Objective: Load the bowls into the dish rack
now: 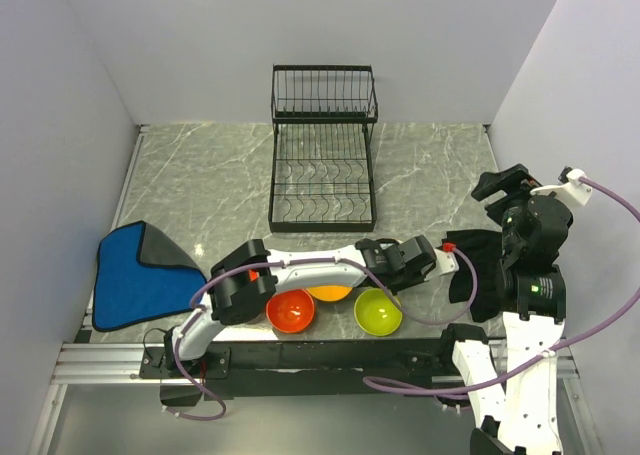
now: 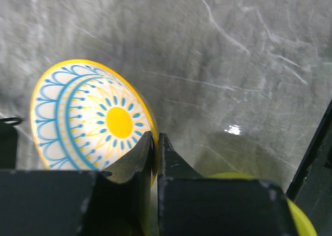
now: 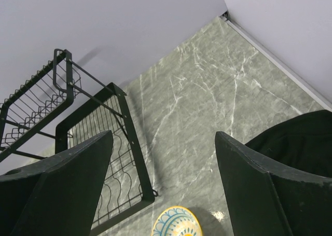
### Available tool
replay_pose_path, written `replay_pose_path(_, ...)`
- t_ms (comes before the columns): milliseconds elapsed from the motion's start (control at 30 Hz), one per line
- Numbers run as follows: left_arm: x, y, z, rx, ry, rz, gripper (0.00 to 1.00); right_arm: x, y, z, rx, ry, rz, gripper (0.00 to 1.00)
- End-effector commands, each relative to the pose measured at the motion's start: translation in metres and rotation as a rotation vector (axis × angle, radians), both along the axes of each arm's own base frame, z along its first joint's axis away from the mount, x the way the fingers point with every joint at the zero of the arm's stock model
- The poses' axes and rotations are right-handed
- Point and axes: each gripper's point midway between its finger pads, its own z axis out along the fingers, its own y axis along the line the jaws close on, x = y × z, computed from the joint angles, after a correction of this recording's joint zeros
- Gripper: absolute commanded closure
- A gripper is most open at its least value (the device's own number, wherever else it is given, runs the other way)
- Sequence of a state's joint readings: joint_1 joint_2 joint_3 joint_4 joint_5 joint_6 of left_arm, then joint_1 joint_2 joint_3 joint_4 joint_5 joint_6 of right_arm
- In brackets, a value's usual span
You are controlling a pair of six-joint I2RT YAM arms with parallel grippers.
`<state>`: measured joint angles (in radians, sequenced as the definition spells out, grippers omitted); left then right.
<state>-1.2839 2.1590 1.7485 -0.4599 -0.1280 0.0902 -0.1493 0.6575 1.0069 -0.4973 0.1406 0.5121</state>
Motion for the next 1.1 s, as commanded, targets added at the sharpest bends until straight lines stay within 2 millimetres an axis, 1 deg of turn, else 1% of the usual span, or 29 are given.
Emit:
replay_pose_path(0,0.008,-0.009,0.061,-0.111,-0.026,-0.016,0.94,0.001,-0.003,0.023,-0.013,-0.041,-0.007,0.13)
replay_pose_path(33,0.01,-0.009,0.067,-0.12,-0.031,-0.015,0.96,0.001,-0.002,0.025,-0.015,-0.042,-0.005,0.13)
replay_pose_path(100,0.017,-0.006,0.089,-0.151,-0.048,-0.007,0.99,0.002,-0.002,0.031,-0.02,-0.043,0.001,0.13)
replay_pose_path(133,0.02,-0.005,0.096,-0.162,-0.049,-0.006,0.99,0.003,-0.002,0.033,-0.021,-0.043,0.004,0.14)
replay_pose_path(167,0.026,-0.002,0.112,-0.185,-0.056,0.005,0.99,0.004,-0.002,0.034,-0.027,-0.038,0.005,0.14)
replay_pose_path(233,0.03,0.003,0.125,-0.208,-0.051,0.005,0.99,0.005,0.0,0.036,-0.026,-0.033,0.016,0.14)
replay_pose_path(267,0.039,0.006,0.138,-0.228,-0.055,0.021,0.99,0.008,0.0,0.035,-0.024,-0.023,0.019,0.14)
replay_pose_path(300,0.043,0.012,0.141,-0.22,-0.045,0.037,0.99,0.009,0.0,0.036,-0.024,-0.022,0.023,0.14)
replay_pose_path(333,0.049,0.015,0.148,-0.236,-0.04,0.051,0.99,0.011,0.0,0.036,-0.022,-0.018,0.023,0.15)
replay_pose_path(367,0.057,0.023,0.16,-0.272,-0.018,0.063,0.99,0.014,0.0,0.035,-0.022,-0.01,0.025,0.15)
replay_pose_path(467,0.076,0.038,0.183,-0.339,-0.012,0.1,0.99,0.02,0.0,0.036,-0.027,0.001,0.033,0.15)
replay_pose_path(533,0.087,0.046,0.191,-0.375,0.005,0.132,0.99,0.022,-0.002,0.035,-0.04,0.008,0.032,0.16)
replay_pose_path(567,0.097,0.056,0.194,-0.4,0.039,0.168,0.99,0.025,-0.003,0.034,-0.043,0.02,0.028,0.15)
replay_pose_path(633,0.106,0.063,0.198,-0.437,0.09,0.199,0.99,0.027,-0.004,0.031,-0.054,0.038,0.033,0.15)
replay_pose_path(667,0.119,0.072,0.197,-0.458,0.116,0.244,0.99,0.03,-0.004,0.027,-0.056,0.055,0.034,0.16)
replay_pose_path(733,0.126,0.078,0.199,-0.493,0.173,0.24,0.99,0.032,-0.006,0.021,-0.066,0.077,0.036,0.16)
replay_pose_path(767,0.141,0.087,0.2,-0.526,0.196,0.275,0.99,0.035,-0.007,0.017,-0.07,0.091,0.035,0.16)
replay_pose_path(800,0.139,0.087,0.202,-0.562,0.239,0.244,0.99,0.037,-0.008,0.015,-0.075,0.099,0.033,0.16)
replay_pose_path(833,0.139,0.095,0.179,-0.551,0.287,0.262,0.99,0.038,-0.009,0.013,-0.081,0.109,0.029,0.15)
replay_pose_path(867,0.156,0.101,0.206,-0.683,0.257,0.275,0.99,0.04,-0.013,0.009,-0.085,0.123,0.015,0.16)
replay_pose_path(900,0.157,0.105,0.208,-0.734,0.27,0.265,0.99,0.041,-0.014,0.007,-0.088,0.131,0.01,0.16)
replay_pose_path(933,0.153,0.114,0.187,-0.754,0.325,0.248,0.99,0.042,-0.015,0.005,-0.099,0.141,0.01,0.15)
replay_pose_path(967,0.155,0.113,0.208,-0.85,0.302,0.213,0.99,0.045,-0.017,0.002,-0.107,0.158,0.009,0.15)
replay_pose_path(1000,0.154,0.114,0.206,-0.87,0.308,0.21,0.99,0.046,-0.019,0.0,-0.116,0.17,0.005,0.15)
replay_pose_path(1033,0.152,0.117,0.197,-0.875,0.348,0.216,0.99,0.047,-0.02,0.0,-0.133,0.184,0.004,0.15)
replay_pose_path(1067,0.151,0.118,0.195,-0.89,0.37,0.211,0.99,0.051,-0.022,-0.005,-0.141,0.21,0.007,0.15)
